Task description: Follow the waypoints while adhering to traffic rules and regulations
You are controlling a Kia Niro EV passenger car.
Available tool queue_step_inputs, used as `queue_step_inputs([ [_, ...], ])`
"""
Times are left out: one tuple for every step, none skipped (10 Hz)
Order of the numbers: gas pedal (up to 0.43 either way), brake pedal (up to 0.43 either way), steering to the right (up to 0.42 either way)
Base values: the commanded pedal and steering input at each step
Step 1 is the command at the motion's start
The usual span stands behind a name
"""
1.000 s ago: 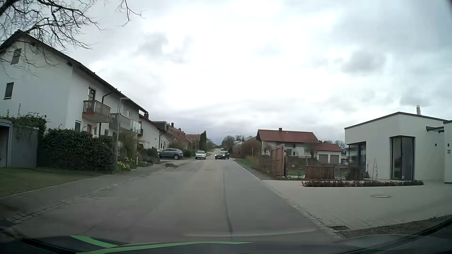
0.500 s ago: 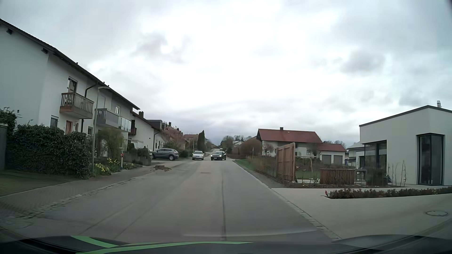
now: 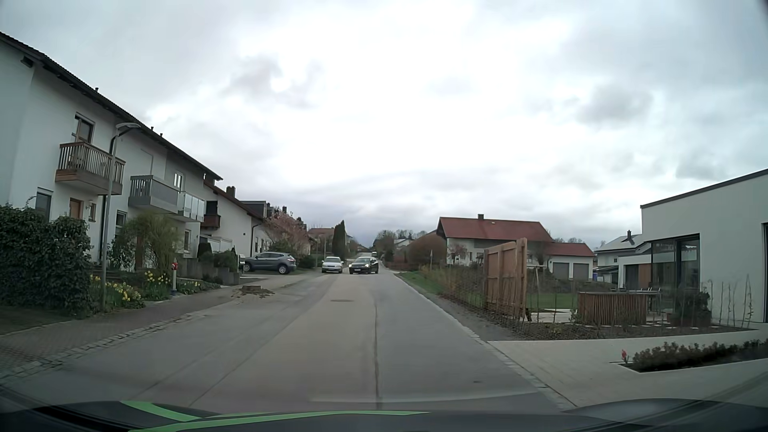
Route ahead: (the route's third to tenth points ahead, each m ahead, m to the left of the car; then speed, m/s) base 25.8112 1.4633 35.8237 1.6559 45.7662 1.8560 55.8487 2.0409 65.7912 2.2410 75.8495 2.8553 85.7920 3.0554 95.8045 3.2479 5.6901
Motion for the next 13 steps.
queue_step_inputs([
  [0.02,0.0,0.007],
  [0.02,0.0,0.007],
  [0.028,0.0,0.007],
  [0.028,0.0,0.007],
  [0.028,0.0,0.007],
  [0.039,0.0,0.006],
  [0.039,0.0,0.004],
  [0.047,0.0,0.002],
  [0.047,0.0,0.0],
  [0.059,0.0,-0.003],
  [0.067,0.0,-0.006],
  [0.079,0.0,-0.006],
  [0.079,0.0,-0.006],
])
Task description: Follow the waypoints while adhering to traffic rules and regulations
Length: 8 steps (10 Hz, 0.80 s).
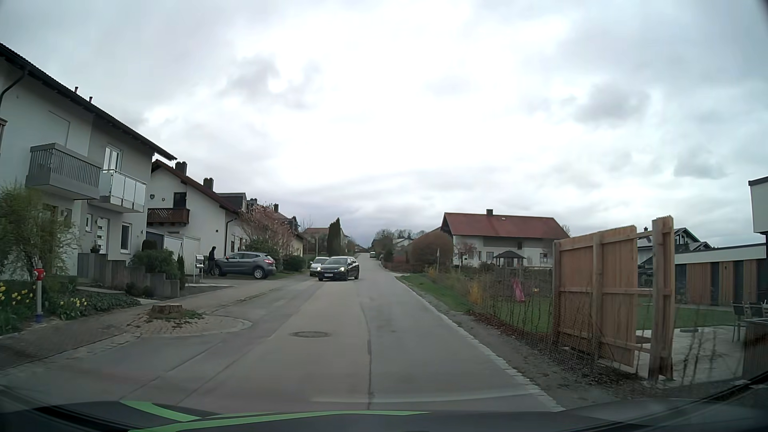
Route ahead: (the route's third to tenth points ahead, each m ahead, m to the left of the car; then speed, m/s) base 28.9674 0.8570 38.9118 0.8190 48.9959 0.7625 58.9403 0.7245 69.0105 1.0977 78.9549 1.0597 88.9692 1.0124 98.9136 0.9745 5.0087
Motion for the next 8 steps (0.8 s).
queue_step_inputs([
  [0.079,0.0,-0.007],
  [0.087,0.0,-0.006],
  [0.087,0.0,-0.006],
  [0.11,0.0,-0.006],
  [0.11,0.0,-0.006],
  [0.118,0.0,-0.005],
  [0.13,0.0,-0.004],
  [0.13,0.0,-0.004],
])
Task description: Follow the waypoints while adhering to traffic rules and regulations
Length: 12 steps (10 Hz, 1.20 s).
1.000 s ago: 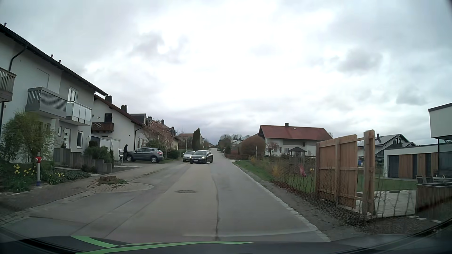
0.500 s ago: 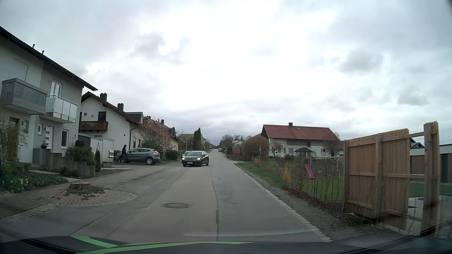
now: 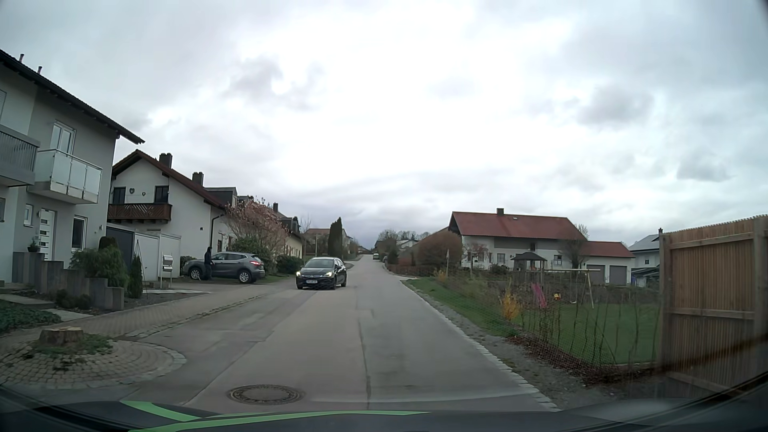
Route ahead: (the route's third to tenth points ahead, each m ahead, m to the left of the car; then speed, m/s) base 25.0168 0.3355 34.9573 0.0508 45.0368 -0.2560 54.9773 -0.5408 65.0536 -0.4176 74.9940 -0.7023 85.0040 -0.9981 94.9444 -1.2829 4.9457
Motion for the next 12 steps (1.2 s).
queue_step_inputs([
  [0.13,0.0,-0.003],
  [0.138,0.0,-0.003],
  [0.138,0.0,-0.003],
  [0.138,0.0,-0.001],
  [0.138,0.0,-0.001],
  [0.138,0.0,-0.001],
  [0.15,0.0,0.001],
  [0.15,0.0,0.004],
  [0.157,0.0,0.005],
  [0.169,0.0,0.005],
  [0.169,0.0,0.005],
  [0.169,0.0,0.005],
])
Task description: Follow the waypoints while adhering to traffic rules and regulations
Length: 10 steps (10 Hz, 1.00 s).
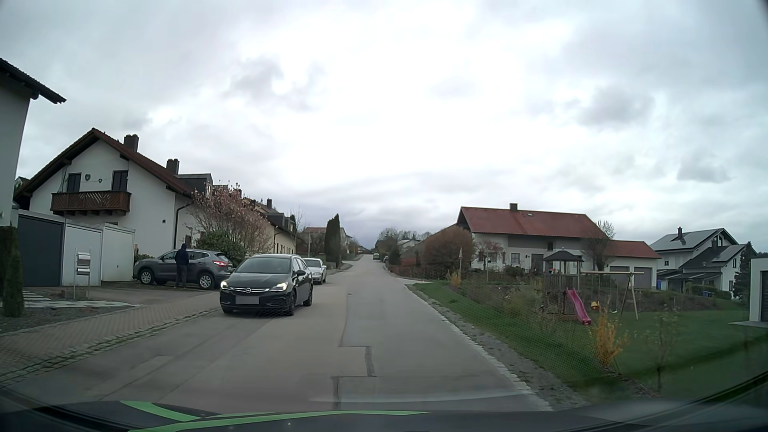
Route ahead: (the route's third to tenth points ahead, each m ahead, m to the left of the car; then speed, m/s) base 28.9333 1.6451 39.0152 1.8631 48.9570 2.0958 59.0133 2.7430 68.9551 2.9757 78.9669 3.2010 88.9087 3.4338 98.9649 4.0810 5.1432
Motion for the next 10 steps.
queue_step_inputs([
  [0.169,0.0,0.005],
  [0.169,0.0,0.005],
  [0.169,0.0,0.005],
  [0.169,0.0,0.005],
  [0.169,0.0,0.005],
  [0.169,0.0,0.004],
  [0.169,0.0,0.004],
  [0.169,0.0,0.004],
  [0.169,0.0,0.003],
  [0.169,0.0,0.001],
])
